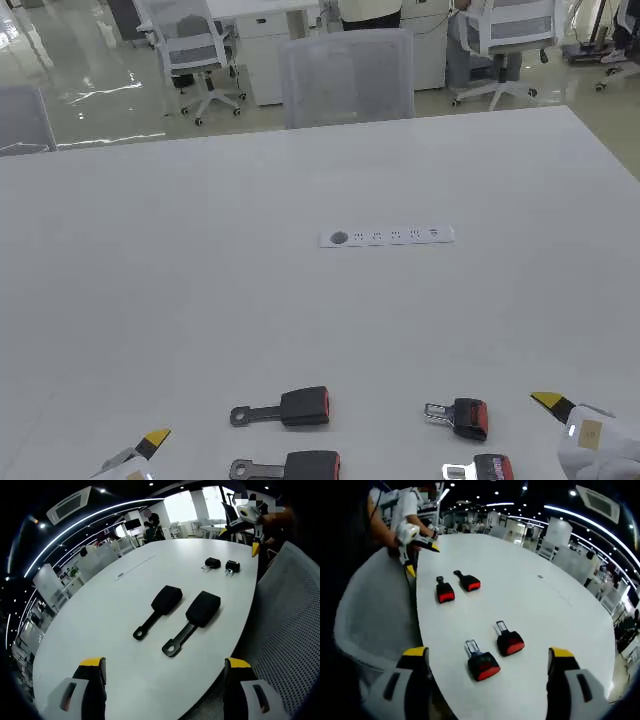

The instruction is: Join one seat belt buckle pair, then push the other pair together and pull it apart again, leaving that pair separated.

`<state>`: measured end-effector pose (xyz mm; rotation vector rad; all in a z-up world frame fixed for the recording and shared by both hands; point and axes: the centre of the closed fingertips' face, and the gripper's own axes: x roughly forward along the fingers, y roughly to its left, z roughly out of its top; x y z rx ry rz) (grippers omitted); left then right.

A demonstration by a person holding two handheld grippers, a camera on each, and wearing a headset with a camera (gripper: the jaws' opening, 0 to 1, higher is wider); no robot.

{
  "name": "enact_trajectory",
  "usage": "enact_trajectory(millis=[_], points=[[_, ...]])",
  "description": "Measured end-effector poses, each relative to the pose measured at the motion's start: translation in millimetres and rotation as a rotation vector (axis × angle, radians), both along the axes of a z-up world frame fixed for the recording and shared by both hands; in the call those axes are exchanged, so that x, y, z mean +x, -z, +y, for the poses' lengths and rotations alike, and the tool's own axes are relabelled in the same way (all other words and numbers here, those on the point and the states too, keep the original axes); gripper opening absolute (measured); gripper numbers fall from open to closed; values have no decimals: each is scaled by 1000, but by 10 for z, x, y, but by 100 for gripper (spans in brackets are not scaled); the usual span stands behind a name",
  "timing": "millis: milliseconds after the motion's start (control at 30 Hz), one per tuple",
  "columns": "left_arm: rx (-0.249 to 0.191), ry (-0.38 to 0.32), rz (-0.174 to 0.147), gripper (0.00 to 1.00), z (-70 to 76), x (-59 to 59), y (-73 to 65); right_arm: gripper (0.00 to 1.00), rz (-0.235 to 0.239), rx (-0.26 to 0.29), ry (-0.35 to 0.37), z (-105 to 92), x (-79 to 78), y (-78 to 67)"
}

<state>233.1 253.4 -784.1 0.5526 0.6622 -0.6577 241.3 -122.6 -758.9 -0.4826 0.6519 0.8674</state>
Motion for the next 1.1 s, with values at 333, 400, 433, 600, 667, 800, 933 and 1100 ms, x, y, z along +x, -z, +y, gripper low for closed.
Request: enact_trajectory(millis=[333, 400, 433, 600, 667, 800, 933, 1100], points=[[14, 1, 8, 100, 10, -8, 20, 100, -7, 9, -9, 10, -26, -40], [15, -2, 10, 100, 17, -7, 24, 100, -7, 11, -8, 5, -32, -44], [16, -3, 10, 100, 20, -8, 27, 100, -5, 13, -8, 2, -35, -48], [23, -6, 14, 100, 32, -9, 36, 100, 0, 18, -11, -2, -49, -45], [27, -6, 15, 100, 35, -12, 41, 100, 0, 18, -14, -4, -52, -45], [33, -6, 15, 100, 43, -10, 47, 100, 5, 23, -20, -2, -57, -47], [37, -5, 15, 100, 47, -12, 48, 100, 5, 27, -25, 13, -55, -50], [37, -9, 14, 100, 53, -5, 48, 100, 5, 31, -28, 40, -63, -56]])
